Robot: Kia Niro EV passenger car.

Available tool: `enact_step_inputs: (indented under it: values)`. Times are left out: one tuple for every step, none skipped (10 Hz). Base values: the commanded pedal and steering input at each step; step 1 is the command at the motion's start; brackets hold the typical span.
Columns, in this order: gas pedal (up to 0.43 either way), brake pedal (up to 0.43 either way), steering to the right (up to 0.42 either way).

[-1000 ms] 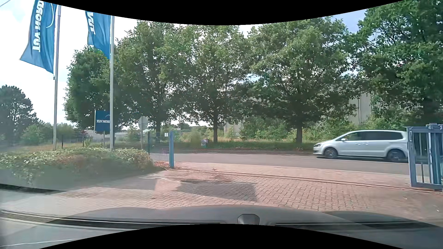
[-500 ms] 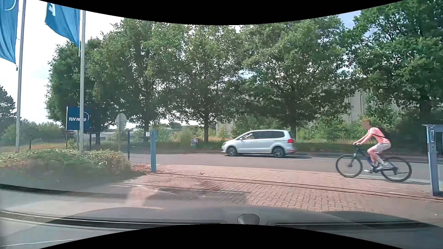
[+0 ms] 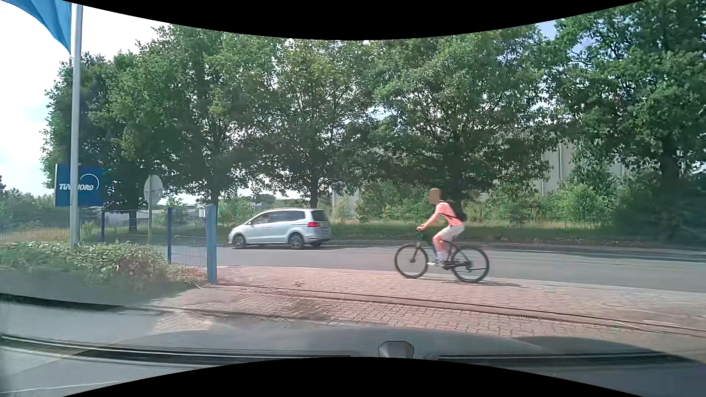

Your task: Follow the waypoints while adhering to traffic rules and regulations

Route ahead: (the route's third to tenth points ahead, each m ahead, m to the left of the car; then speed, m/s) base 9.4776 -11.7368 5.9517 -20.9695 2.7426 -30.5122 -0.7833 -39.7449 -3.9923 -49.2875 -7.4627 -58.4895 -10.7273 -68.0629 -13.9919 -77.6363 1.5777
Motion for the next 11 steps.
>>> enact_step_inputs:
  values:
    - [0.000,0.152,0.186]
    - [0.000,0.152,0.186]
    - [0.000,0.152,0.187]
    - [0.000,0.152,0.186]
    - [0.000,0.152,0.185]
    - [0.000,0.152,0.185]
    - [0.000,0.146,0.185]
    - [0.000,0.146,0.185]
    - [0.000,0.146,0.182]
    - [0.000,0.146,0.165]
    - [0.000,0.146,0.154]
